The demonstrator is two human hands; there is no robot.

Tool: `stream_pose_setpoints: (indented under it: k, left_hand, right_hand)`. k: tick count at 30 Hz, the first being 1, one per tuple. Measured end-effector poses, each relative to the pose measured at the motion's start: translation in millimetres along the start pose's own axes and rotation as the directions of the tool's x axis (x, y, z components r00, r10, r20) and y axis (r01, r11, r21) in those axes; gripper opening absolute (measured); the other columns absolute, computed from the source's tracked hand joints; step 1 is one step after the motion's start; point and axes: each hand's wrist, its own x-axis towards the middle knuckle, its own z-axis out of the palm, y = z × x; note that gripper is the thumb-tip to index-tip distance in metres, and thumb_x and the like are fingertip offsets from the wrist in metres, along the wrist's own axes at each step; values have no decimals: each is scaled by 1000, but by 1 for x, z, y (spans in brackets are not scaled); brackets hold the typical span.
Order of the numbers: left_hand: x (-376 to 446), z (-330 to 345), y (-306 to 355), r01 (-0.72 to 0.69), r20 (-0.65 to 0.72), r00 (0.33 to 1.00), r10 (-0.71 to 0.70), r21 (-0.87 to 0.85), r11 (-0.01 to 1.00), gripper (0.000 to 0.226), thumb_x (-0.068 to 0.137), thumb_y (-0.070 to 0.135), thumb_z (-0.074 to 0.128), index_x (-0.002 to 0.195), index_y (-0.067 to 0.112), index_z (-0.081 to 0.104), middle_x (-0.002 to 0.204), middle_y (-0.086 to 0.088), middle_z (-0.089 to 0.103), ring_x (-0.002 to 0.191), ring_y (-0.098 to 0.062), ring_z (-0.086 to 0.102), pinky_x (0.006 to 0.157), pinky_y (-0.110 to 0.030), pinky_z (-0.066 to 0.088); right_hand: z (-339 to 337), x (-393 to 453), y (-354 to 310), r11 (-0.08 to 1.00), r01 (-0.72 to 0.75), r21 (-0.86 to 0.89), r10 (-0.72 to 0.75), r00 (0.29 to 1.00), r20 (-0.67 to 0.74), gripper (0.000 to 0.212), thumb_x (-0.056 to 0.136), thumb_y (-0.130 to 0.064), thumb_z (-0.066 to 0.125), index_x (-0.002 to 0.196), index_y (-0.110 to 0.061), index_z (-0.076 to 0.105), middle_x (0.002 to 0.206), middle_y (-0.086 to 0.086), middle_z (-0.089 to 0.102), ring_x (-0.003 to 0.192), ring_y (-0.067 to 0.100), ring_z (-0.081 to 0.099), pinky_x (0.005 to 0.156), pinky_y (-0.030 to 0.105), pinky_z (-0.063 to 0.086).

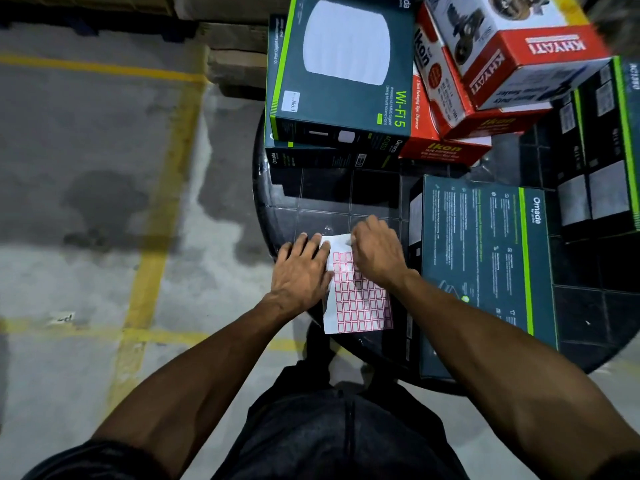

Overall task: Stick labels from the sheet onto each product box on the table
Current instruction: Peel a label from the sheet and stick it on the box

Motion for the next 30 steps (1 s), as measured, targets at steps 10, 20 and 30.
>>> stream_pose_setpoints:
  k: [10,20,30]
  left_hand:
    - [26,-18,-11,65,1,998,-65,87,994,80,95,62,28,154,9,11,163,-10,1,149,-30,0,118,-49,7]
    - [70,-53,-16,165,-77,984,-162,26,986,76,97,53,35,152,5,15,160,-11,16,147,-29,12,116,-45,18]
    - [57,-48,26,233,-83,968,-239,-73,970,72,94,36,46,153,9,14,160,-12,16,147,-28,14,116,-46,20]
  right_hand:
    - [-49,-27,19,914,-193,358,288,928,-236,21,101,-22,41,87,-12,52,98,3,48,91,20,46,78,36,41]
    - [-66,-92,94,834,-406,372,496,848,-186,20,104,-16,38,88,-9,49,109,10,56,98,25,53,77,34,39]
    - [-43,-106,117,885,-460,71,464,883,-70,22,104,-9,31,111,-10,52,158,12,27,147,26,23,121,42,16]
